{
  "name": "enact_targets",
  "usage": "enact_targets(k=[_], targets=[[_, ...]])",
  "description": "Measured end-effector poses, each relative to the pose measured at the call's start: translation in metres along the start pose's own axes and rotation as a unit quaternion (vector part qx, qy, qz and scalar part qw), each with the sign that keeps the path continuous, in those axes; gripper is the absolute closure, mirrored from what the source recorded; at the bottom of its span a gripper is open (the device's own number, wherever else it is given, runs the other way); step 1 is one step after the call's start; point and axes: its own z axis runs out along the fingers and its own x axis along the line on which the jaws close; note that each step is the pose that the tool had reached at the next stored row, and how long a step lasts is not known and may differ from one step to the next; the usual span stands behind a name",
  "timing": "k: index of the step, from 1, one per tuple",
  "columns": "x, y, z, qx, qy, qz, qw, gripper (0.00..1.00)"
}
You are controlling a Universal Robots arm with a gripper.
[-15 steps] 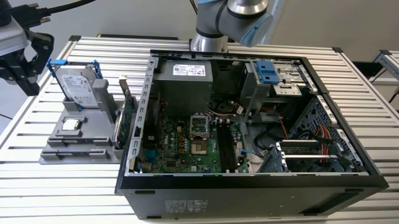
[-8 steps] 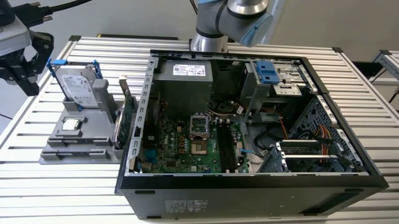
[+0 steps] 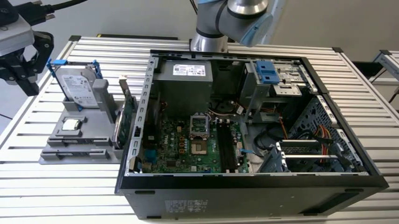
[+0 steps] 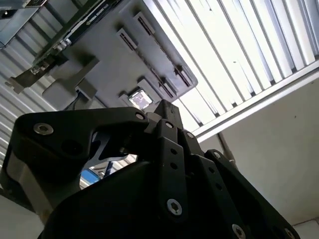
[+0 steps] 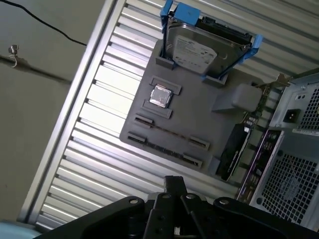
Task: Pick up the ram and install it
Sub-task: 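Pick up the ram and move it above insertion slot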
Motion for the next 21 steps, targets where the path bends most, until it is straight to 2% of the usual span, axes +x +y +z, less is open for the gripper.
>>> enact_targets(k=[11,21], targets=[[-0.0001,0.0001,0.0000,0.0001,0.0012,-0.030,0.9996,1.00],[-0.0001,0.0002,0.0000,0.0003,0.0024,-0.058,0.9983,1.00]])
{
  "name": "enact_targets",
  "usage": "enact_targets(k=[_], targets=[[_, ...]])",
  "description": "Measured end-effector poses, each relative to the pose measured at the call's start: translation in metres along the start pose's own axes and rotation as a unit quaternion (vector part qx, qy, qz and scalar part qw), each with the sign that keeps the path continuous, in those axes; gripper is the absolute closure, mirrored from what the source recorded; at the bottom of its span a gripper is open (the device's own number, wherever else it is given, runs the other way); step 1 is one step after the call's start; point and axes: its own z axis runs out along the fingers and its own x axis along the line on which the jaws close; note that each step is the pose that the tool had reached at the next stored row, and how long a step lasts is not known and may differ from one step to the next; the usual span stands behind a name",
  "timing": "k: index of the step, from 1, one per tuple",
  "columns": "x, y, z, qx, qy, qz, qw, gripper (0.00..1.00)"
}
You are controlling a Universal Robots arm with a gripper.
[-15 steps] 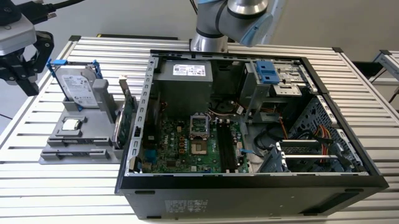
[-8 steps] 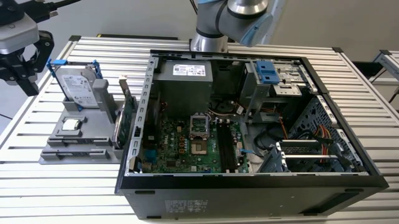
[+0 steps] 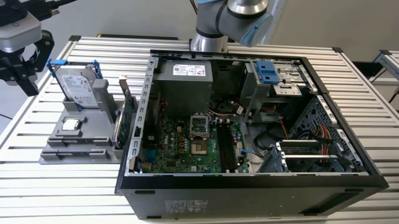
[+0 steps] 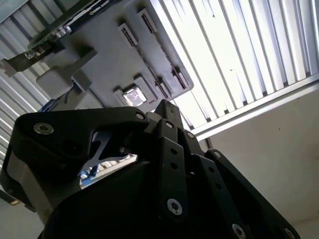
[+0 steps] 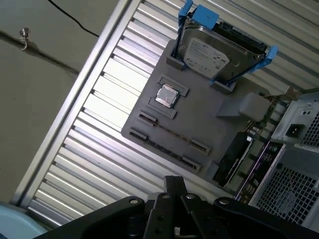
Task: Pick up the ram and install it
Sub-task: 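Pick up the ram and move it above insertion slot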
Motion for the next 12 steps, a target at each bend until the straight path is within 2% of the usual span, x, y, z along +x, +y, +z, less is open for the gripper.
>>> enact_targets(k=[12], targets=[[0.0000,0.0001,0.0000,0.0002,0.0014,-0.035,0.9994,1.00]])
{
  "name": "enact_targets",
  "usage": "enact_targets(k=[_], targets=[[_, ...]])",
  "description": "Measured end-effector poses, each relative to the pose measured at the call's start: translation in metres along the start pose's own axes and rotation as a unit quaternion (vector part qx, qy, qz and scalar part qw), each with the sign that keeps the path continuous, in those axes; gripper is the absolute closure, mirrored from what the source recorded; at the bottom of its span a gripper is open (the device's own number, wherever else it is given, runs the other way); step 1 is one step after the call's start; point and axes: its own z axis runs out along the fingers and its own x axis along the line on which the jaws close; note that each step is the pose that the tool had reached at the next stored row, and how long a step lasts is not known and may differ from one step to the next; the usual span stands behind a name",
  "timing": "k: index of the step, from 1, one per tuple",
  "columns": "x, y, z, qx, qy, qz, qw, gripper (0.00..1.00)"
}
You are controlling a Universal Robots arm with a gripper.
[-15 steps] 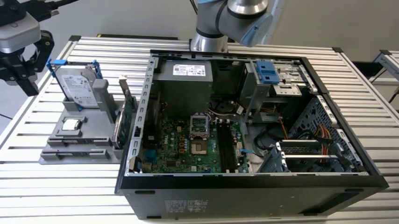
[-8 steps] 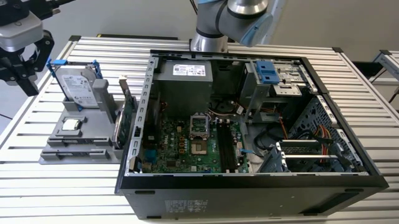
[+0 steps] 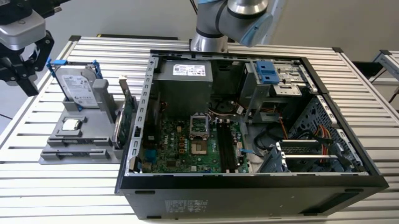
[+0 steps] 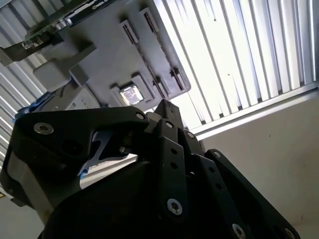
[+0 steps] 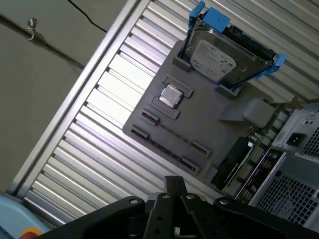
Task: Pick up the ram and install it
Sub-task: 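Pick up the ram and move it above insertion slot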
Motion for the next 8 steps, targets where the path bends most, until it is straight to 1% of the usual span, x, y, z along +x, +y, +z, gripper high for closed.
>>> enact_targets(k=[8], targets=[[-0.0001,0.0000,0.0000,0.0001,0.0009,-0.022,0.9998,1.00]])
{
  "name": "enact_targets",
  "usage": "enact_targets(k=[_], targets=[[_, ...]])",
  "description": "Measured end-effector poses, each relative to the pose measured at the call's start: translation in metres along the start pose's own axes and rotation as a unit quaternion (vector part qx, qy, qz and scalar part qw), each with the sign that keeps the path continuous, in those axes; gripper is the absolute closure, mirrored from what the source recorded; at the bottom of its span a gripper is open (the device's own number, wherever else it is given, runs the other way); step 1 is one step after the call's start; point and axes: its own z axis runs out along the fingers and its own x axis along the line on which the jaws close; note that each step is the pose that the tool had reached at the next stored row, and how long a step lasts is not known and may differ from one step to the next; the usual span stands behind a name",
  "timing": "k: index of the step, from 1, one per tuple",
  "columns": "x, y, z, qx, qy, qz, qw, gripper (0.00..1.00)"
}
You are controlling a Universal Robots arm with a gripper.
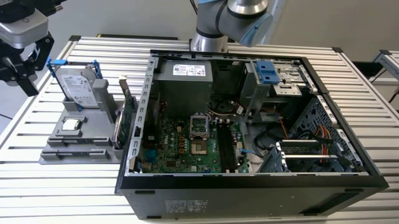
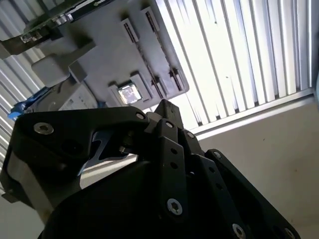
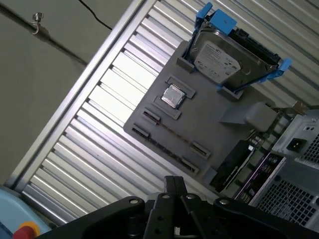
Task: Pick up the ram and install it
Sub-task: 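Pick up the ram and move it above insertion slot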
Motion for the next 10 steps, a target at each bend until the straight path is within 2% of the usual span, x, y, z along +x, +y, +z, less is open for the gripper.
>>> enact_targets(k=[5,7,10], targets=[[-0.0003,0.0005,0.0000,0.0001,0.0007,-0.017,0.9999,1.00],[-0.0009,0.0013,0.0001,0.0002,0.0020,-0.048,0.9988,1.00],[-0.0013,0.0019,0.0001,0.0003,0.0025,-0.060,0.9982,1.00]])
